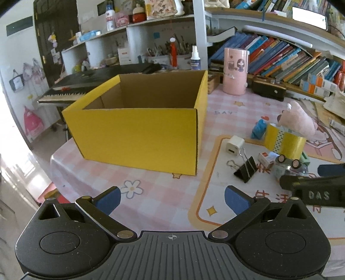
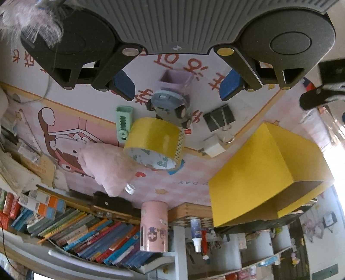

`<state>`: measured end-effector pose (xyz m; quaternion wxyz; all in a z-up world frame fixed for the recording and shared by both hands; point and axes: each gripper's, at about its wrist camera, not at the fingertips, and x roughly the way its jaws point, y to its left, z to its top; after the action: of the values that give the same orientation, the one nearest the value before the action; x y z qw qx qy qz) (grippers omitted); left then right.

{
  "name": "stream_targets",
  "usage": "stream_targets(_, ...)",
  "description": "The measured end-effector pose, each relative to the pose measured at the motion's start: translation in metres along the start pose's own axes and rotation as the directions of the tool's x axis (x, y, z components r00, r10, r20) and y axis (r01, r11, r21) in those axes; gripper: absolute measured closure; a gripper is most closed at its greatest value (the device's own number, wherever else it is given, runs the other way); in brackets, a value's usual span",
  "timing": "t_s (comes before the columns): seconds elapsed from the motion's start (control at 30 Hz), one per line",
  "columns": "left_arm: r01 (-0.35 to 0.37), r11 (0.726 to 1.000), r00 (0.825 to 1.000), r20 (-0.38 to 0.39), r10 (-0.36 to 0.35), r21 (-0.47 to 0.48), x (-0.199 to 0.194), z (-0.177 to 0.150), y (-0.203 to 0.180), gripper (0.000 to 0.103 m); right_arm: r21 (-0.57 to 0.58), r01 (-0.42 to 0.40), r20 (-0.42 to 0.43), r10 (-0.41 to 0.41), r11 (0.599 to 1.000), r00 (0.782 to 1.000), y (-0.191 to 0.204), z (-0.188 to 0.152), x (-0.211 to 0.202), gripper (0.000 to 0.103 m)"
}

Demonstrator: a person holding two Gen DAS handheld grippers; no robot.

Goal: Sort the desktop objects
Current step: 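Reach the right tool to the grey toy car and close its fingers on it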

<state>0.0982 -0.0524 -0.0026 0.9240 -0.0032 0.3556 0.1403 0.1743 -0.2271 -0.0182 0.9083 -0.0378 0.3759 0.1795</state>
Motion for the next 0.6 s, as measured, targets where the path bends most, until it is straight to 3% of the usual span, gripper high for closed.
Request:
stream_targets(0.2, 0.011, 0.999, 1.0, -0.025, -0.01, 0.053, 0.006, 0.003, -0.013, 0.001, 0.019, -0.014, -0.044, 0.015, 1.0, 0.999, -0.005, 0.005, 0.025, 0.025)
stream_targets(0.3, 0.03, 0.997, 0.999, -0.042, -0.027, 0.068, 0.011, 0.005, -0.019, 0.001, 0.018, -0.03, -0.062, 0.031, 0.999, 0.998, -0.006, 0.006, 0.034, 0.041)
stream_targets(0.4, 0.064, 0.994, 0.996, -0.065, -0.059, 0.088, 0.019, 0.008, -0.029, 0.007, 0.015, -0.032, -0.071, 0.033, 0.999, 0.997, -0.011, 0.006, 0.034, 0.059)
stream_targets(0.6, 0.143, 0.983, 0.986, -0.099, -0.132, 0.117, 0.038, 0.014, -0.054, 0.026, 0.012, -0.064, -0.048, 0.064, 0.998, 0.997, -0.032, 0.003, 0.015, 0.063)
